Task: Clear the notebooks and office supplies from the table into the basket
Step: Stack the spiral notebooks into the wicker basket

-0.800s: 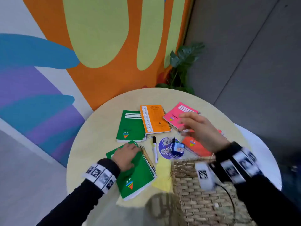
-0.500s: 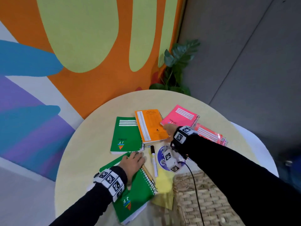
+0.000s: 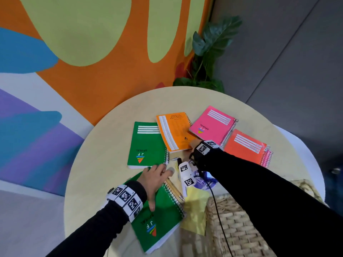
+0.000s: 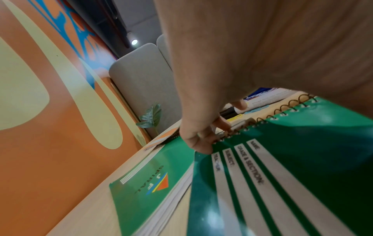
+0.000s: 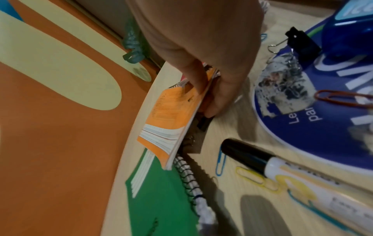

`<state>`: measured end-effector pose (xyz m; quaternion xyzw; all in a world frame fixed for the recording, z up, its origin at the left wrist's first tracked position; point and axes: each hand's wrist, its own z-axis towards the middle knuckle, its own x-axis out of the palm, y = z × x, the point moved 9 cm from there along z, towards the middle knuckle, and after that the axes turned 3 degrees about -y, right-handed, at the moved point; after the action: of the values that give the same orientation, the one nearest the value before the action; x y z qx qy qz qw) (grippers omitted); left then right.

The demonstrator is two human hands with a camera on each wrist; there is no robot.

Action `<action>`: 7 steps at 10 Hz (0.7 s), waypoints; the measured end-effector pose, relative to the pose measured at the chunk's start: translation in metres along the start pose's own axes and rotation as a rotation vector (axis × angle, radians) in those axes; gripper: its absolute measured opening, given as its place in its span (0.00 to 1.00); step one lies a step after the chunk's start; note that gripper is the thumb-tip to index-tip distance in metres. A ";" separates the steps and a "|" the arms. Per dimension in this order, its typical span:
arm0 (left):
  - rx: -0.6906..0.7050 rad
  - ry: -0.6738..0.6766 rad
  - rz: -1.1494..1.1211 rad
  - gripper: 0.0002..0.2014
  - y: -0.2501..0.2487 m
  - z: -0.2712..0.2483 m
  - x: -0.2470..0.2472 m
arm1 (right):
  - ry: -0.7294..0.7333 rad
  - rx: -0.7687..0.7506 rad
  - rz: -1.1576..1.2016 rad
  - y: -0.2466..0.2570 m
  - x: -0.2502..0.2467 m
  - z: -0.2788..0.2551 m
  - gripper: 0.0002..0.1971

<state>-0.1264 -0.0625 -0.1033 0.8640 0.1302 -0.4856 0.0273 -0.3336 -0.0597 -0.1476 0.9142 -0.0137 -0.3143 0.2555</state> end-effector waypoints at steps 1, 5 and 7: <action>-0.006 0.009 0.058 0.63 0.002 0.002 -0.003 | 0.096 -0.103 0.347 0.028 -0.005 -0.042 0.25; -0.119 -0.044 0.222 0.37 -0.008 -0.041 -0.041 | -0.160 -0.451 1.100 0.033 -0.162 -0.285 0.32; -0.165 -0.201 0.375 0.12 -0.010 -0.116 -0.081 | -0.493 -0.719 0.147 -0.027 -0.249 -0.399 0.13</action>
<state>-0.0727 -0.0489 0.0275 0.8152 0.0032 -0.5434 0.2004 -0.3046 0.1929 0.2488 0.6614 -0.0289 -0.4887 0.5682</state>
